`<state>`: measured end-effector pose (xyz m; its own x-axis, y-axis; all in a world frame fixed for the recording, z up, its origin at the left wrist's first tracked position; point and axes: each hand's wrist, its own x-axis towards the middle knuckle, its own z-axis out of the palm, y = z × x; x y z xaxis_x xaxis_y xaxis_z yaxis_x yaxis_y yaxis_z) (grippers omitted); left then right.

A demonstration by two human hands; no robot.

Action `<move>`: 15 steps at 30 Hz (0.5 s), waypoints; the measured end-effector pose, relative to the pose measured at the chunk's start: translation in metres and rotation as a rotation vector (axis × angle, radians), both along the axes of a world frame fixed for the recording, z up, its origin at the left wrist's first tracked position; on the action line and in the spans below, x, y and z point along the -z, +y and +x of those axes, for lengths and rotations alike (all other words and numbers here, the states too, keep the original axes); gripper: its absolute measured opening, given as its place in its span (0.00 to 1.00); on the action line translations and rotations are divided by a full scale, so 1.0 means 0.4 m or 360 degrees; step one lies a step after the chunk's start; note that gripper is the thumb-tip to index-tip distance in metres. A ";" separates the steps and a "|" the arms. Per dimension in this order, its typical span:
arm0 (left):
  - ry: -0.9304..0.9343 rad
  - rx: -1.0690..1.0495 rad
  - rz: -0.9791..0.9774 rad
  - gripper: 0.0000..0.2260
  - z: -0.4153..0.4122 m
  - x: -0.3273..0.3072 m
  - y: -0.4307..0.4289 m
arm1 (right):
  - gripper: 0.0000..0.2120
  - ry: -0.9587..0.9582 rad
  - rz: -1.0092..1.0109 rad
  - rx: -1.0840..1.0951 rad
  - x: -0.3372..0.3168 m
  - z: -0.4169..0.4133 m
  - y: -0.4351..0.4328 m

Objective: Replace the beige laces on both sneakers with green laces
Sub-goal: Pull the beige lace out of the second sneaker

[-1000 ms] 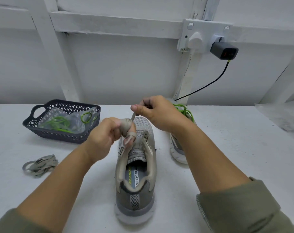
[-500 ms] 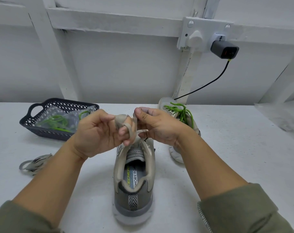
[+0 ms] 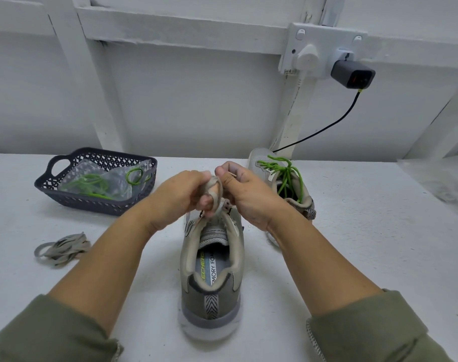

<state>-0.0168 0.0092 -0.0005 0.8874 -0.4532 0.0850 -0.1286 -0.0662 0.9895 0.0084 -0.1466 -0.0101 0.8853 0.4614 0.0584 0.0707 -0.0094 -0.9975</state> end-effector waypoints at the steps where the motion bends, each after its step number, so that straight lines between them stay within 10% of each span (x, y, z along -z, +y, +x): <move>1: -0.0094 -0.0066 0.0075 0.23 -0.004 0.006 -0.008 | 0.11 -0.0007 0.0021 0.0011 0.001 -0.004 0.000; 15: -0.0421 -0.0347 0.0569 0.20 -0.031 0.032 0.047 | 0.10 -0.0449 -0.0283 0.0444 0.039 -0.011 0.001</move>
<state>-0.0292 0.0278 -0.0132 0.9339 -0.3009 0.1930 -0.3173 -0.4492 0.8352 0.0040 -0.1462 -0.0257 0.9382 0.2315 0.2572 0.3107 -0.2365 -0.9206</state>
